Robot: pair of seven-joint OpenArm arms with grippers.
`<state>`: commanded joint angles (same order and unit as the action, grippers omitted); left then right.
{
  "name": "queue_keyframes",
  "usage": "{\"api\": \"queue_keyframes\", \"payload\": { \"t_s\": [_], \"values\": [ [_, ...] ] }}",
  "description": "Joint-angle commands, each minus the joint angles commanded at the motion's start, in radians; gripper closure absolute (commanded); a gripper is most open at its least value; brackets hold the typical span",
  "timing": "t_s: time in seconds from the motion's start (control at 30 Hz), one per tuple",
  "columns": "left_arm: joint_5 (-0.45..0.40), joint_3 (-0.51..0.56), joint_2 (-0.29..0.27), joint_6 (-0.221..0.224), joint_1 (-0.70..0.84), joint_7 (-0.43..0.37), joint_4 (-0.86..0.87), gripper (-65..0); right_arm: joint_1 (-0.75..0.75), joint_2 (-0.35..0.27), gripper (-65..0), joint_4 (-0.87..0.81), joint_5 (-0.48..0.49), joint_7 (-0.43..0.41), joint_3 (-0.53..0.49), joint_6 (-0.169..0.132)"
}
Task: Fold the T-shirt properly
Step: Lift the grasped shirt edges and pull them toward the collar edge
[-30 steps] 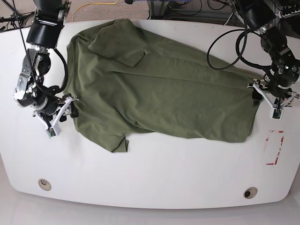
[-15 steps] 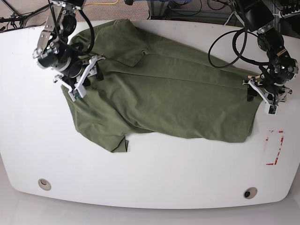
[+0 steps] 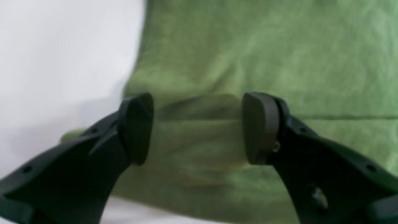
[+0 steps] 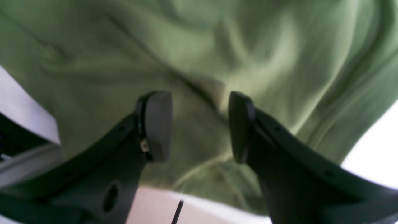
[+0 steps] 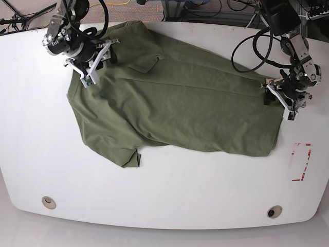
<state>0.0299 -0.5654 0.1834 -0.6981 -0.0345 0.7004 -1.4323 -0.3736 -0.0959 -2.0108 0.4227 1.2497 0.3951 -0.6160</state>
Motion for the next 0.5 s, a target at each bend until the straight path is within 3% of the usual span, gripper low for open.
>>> {"api": "queue_keyframes", "payload": {
  "t_s": [0.17,0.27,0.5],
  "values": [
    [0.0,-0.003,0.002,0.0,0.052,0.002,-0.015,-41.4,-0.009,-0.012,-27.6,0.041,-0.123,-0.002,-0.002,-0.009],
    [0.0,-0.005,0.002,0.0,0.097,0.003,-0.061,-41.4,-0.008,-0.029,-27.6,0.098,-0.173,-0.044,-0.003,-0.009],
    [0.002,-0.006,-0.002,0.0,0.193,0.087,-0.175,-41.4,0.026,-0.127,-28.1,0.224,-0.187,-0.084,-0.009,-0.011]
  ]
}}
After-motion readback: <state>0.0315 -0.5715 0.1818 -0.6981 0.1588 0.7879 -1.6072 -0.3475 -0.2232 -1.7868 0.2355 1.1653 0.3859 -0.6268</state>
